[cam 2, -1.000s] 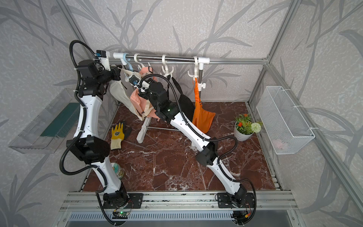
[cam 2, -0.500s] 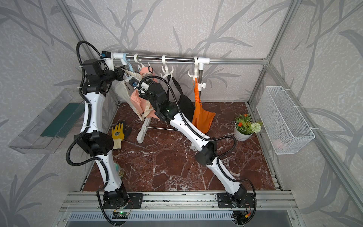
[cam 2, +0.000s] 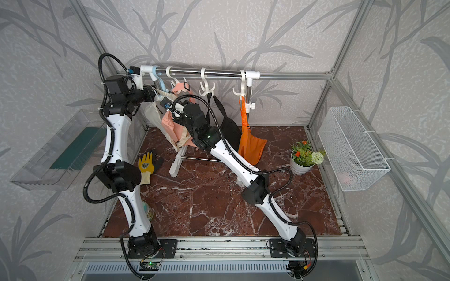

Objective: Hang the bag on a hook
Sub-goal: Hang the bag on the hook.

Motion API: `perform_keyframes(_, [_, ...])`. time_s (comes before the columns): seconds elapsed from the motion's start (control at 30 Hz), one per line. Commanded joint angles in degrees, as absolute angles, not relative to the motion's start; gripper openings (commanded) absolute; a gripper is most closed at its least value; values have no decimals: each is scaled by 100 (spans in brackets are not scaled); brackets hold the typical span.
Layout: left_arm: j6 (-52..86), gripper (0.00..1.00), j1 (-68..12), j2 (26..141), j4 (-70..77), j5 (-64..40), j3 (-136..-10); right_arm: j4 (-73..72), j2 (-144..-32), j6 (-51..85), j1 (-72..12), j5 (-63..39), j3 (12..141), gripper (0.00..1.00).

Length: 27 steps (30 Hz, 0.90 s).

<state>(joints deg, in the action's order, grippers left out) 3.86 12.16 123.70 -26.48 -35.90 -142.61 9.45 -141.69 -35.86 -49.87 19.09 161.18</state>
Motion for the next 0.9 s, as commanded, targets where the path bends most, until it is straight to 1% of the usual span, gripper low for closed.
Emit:
perform_keyframes(0.0, [505, 36, 1670, 11907, -2230, -3214, -13592, 1532, -13868, -3114, -4858, 1867, 16288, 28])
perform_keyframes(0.1, [523, 67, 1671, 11168, -1346, -3266, -12397, 1901, -13727, -2866, -4860, 1435, 16226, 49])
perform_keyframes(0.17, [581, 78, 1670, 10629, -505, -3283, -11434, 2122, -13619, -2669, -4860, 1122, 16175, 61])
perform_keyframes(0.23, [675, 86, 1668, 10133, 272, -3289, -10607, 2257, -13487, -2400, -4860, 953, 16073, 70])
perform_keyframes(0.27, [769, 90, 1670, 9929, 609, -3319, -10265, 2333, -13397, -2318, -4851, 839, 15998, 79])
perform_keyframes(0.3, [828, 94, 1670, 9730, 866, -3445, -10030, 2392, -13305, -2275, -4850, 733, 15901, 85])
perform_keyframes(0.33, [861, 99, 1670, 9571, 1028, -3537, -9808, 2442, -13206, -2215, -4851, 629, 15797, 89])
perform_keyframes(0.4, [966, 99, 1668, 9342, 1217, -3704, -9489, 2518, -13007, -2102, -4851, 489, 15590, 94])
perform_keyframes(0.43, [990, 99, 1669, 9238, 1294, -3757, -9332, 2557, -12894, -2044, -4851, 397, 15464, 100])
perform_keyframes(0.5, [1091, 99, 1670, 9027, 1528, -3827, -8998, 2578, -12661, -1903, -4842, 290, 15168, 99])
perform_keyframes(0.67, [1564, 99, 1696, 8457, 3003, -4314, -7879, 2425, -12003, -1500, -4692, 77, 14293, 99])
perform_keyframes(0.77, [1582, 99, 1705, 8393, 2972, -4870, -7779, 2715, -11830, -1229, -4515, -50, 14172, 99])
perform_keyframes(0.87, [1670, 99, 1705, 8470, 2935, -5444, -7767, 2700, -11607, -1143, -4440, -76, 13780, 99])
